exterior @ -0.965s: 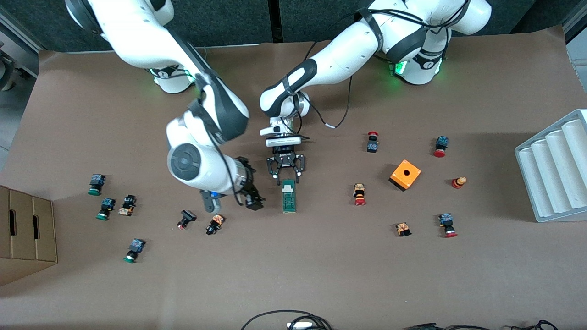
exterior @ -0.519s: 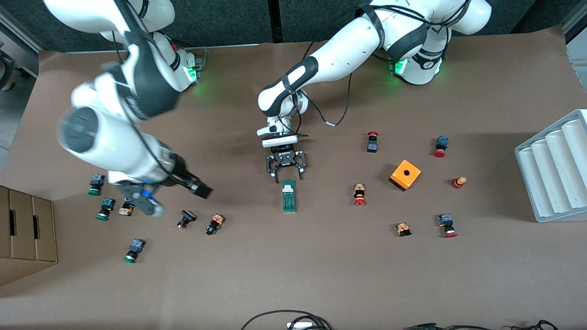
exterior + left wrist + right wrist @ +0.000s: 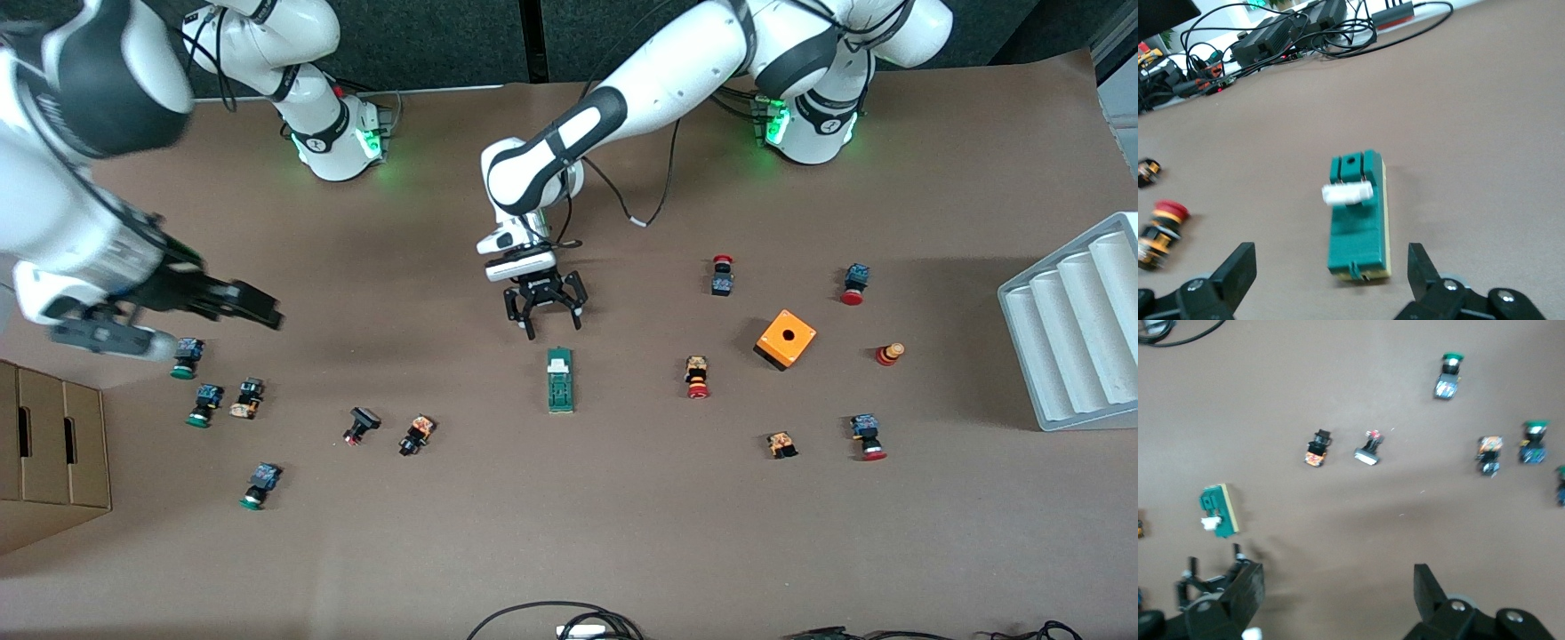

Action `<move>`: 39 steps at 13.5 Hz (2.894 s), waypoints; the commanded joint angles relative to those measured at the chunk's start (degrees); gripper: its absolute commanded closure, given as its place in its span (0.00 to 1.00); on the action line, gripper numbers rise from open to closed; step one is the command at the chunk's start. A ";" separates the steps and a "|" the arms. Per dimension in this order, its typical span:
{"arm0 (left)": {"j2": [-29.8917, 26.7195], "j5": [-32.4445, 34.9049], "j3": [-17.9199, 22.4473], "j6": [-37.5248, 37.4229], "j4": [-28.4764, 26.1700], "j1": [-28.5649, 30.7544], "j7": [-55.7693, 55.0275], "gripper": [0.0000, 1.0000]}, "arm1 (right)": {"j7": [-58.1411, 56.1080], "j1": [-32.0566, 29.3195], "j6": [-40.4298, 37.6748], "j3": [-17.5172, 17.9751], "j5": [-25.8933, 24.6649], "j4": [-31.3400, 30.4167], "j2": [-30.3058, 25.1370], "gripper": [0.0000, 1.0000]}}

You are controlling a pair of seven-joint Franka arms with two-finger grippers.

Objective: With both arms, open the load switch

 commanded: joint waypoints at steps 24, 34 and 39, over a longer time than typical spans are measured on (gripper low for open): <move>-32.98 -80.15 43.78 -16.72 4.94 0.15 103.94 0.00 | -24.80 -6.87 0.40 -3.78 -7.80 -0.99 -1.13 0.00; -34.38 -80.23 48.54 -17.15 4.94 0.15 107.31 0.00 | -25.24 -6.70 0.66 -3.60 -7.80 0.33 -0.78 0.00; -35.79 -79.97 48.45 -17.42 4.77 0.50 107.13 0.00 | -25.33 -6.70 0.75 -3.60 -7.63 0.33 -0.78 0.00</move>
